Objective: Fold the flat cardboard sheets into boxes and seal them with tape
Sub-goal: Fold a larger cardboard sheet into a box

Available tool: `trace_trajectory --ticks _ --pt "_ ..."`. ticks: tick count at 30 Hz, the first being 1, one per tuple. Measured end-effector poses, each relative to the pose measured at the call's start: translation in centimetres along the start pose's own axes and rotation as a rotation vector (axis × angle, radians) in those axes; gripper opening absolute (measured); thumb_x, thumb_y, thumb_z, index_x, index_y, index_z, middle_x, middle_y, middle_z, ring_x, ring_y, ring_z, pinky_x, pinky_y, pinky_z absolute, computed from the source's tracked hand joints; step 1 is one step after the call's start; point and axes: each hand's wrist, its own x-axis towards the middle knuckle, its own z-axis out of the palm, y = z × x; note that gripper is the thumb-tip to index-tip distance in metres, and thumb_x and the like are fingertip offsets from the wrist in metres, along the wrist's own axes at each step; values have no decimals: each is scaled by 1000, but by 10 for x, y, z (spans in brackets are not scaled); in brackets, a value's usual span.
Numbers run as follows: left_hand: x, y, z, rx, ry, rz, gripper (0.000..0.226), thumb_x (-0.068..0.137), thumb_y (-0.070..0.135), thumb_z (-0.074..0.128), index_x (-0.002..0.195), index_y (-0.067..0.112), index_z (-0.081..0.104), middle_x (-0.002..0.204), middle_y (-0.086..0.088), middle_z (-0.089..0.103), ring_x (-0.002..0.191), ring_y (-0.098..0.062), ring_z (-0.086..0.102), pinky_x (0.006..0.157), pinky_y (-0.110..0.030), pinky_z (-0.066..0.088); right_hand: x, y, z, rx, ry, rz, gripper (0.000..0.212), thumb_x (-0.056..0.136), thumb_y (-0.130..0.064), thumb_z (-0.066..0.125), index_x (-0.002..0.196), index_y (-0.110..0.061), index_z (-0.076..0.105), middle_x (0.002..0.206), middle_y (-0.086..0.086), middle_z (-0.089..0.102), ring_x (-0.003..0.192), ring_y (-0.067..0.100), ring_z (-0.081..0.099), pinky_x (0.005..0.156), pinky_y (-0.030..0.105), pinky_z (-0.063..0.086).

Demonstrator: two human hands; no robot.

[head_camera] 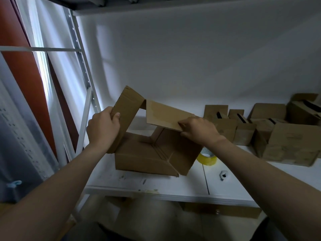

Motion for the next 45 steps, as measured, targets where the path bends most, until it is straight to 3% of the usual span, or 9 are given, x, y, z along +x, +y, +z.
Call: trace_trajectory --ticks 4,10,14,20,25,30,33,38,45 --pt "3 2 -2 -50 -3 -25 29 102 32 56 111 8 69 94 -12 73 81 -31 65 72 -35 49 2 -10 9 225 -156 -20 61 99 -51 56 154 -34 37 157 -2 41 140 25 43 114 44 40" --pt "0 0 -8 -138 -18 -56 28 103 33 54 114 12 70 99 -5 73 79 -18 58 74 -30 43 1 -32 29 478 -427 -30 97 81 -69 69 158 -49 13 169 -8 -14 156 27 5 125 45 14" --pt "-3 -3 -9 -149 -16 -68 28 103 33 54 115 12 69 102 -4 73 81 -17 58 75 -30 43 0 -44 37 385 -494 -131 118 68 -76 74 151 -61 -8 165 -8 -29 154 29 -18 124 57 4" --pt "-7 -1 -4 -153 -8 -34 29 103 33 54 117 12 69 102 -5 73 81 -19 60 76 -30 45 -13 -64 53 82 -496 -348 136 62 -79 76 142 -60 -32 155 1 -47 142 36 -41 115 67 -19" --pt "-7 7 -1 -145 6 -27 28 103 31 55 116 10 69 102 -6 74 77 -16 55 74 -27 41 -23 -84 65 17 -313 -325 139 67 -67 81 147 -52 -32 155 3 -47 143 43 -38 111 74 -15" --pt "-7 3 -2 -129 15 -33 29 102 30 56 117 9 70 102 -7 74 78 -15 55 74 -28 41 -14 -75 62 152 -129 -151 107 90 -48 65 154 -45 -20 162 4 -36 150 41 -25 114 76 0" --pt "-7 -2 -3 -134 15 -54 29 102 31 56 116 10 70 98 -4 73 77 -15 55 74 -28 41 2 -69 63 129 8 -34 97 93 -52 59 156 -40 -14 166 7 -24 153 41 -16 116 74 5" --pt "-12 -15 -2 -134 0 -113 25 102 31 56 105 10 70 83 4 65 64 -6 51 59 -19 34 32 -71 68 17 114 120 113 85 -66 64 156 -36 -19 168 16 -13 152 48 -5 116 74 5" --pt "-40 -42 13 -157 53 -188 26 103 30 54 105 9 69 83 6 63 72 -15 57 66 -24 40 61 -92 81 -29 87 104 129 77 -70 70 155 -32 -27 165 16 -22 152 49 -10 113 77 5"
